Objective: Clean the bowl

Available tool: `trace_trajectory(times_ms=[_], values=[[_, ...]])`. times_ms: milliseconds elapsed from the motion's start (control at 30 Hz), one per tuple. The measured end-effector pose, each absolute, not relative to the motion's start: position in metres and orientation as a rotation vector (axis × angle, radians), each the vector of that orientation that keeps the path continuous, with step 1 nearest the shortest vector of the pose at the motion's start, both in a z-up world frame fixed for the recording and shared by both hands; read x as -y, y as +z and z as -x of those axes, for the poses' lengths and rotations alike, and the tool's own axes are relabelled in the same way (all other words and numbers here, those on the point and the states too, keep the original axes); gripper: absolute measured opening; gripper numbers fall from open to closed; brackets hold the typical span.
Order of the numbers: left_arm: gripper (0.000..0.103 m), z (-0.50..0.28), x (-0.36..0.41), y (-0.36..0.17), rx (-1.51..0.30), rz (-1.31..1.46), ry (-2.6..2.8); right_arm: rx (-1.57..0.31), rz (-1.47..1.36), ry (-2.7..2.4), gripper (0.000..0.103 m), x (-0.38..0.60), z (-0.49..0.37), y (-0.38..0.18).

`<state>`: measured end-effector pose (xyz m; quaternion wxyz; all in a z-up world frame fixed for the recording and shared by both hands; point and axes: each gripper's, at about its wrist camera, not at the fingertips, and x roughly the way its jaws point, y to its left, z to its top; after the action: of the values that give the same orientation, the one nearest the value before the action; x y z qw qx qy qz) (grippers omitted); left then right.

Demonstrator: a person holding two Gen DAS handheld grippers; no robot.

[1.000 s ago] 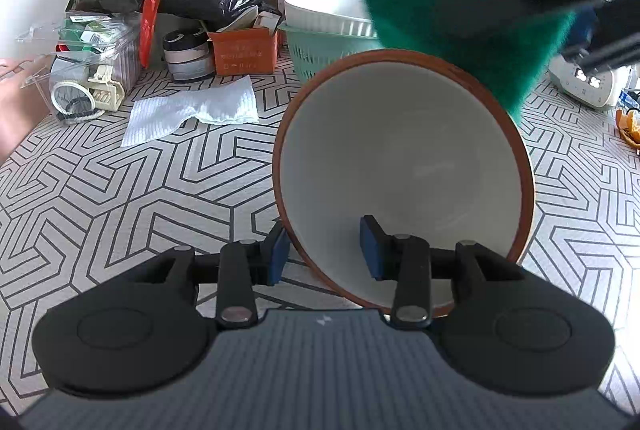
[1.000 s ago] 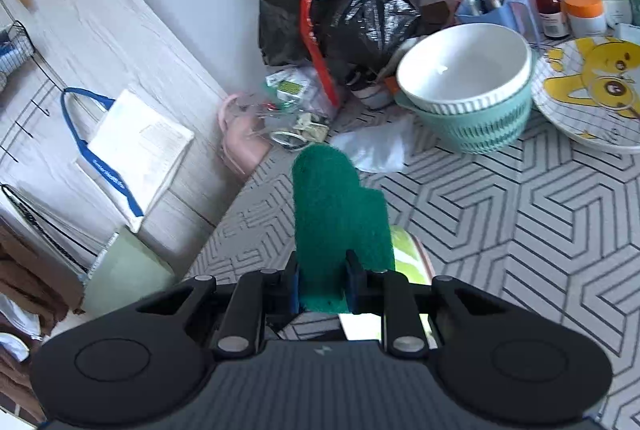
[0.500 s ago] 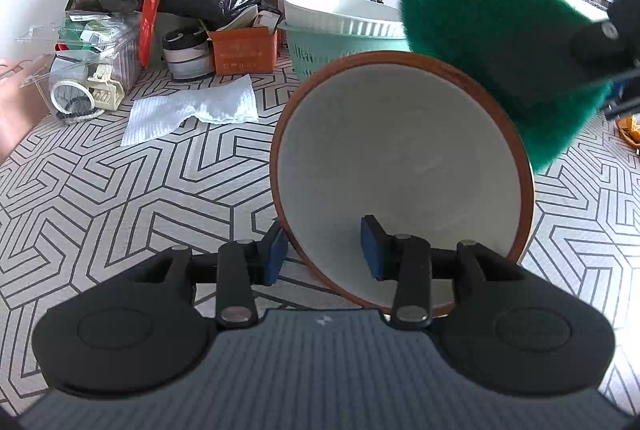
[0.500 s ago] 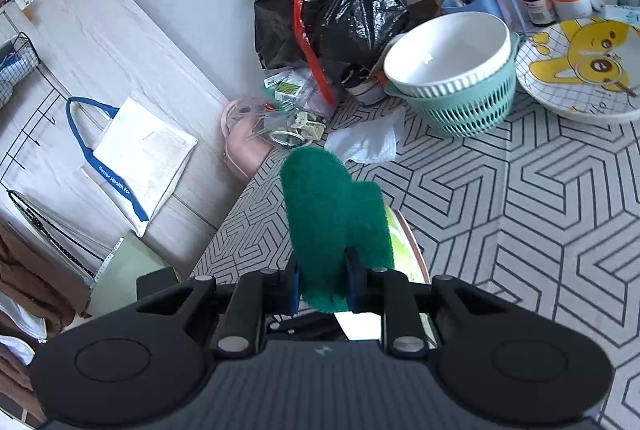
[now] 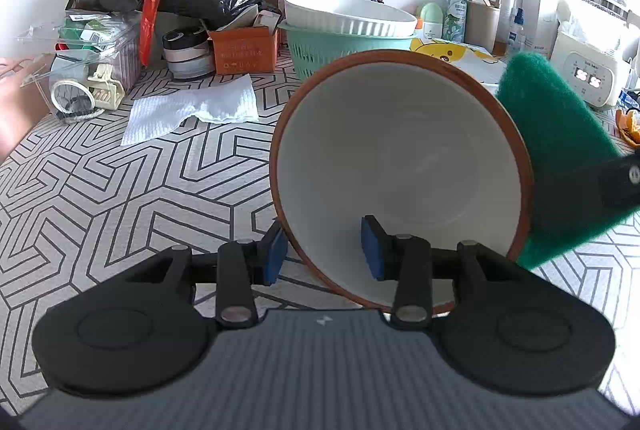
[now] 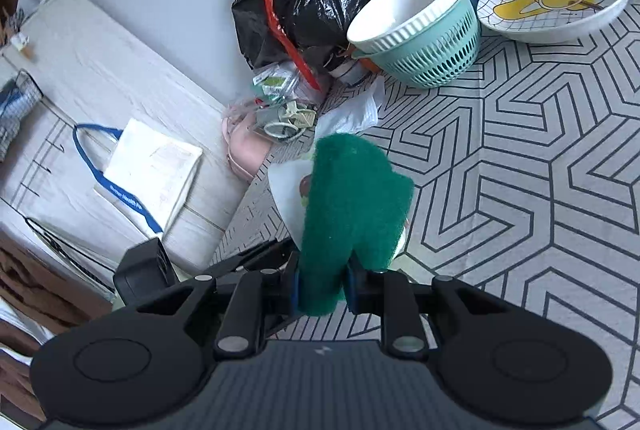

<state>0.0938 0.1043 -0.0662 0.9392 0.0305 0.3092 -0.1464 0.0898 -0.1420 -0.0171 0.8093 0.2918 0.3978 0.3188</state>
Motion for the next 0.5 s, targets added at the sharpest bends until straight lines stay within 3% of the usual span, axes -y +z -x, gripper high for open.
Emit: trace_trajectory(times_ms=[500], values=[[0.043, -0.094, -0.103, -0.067, -0.631, -0.070, -0.295, -0.828, -0.593, 0.665, 0.021, 0.137, -0.097, -0.006]])
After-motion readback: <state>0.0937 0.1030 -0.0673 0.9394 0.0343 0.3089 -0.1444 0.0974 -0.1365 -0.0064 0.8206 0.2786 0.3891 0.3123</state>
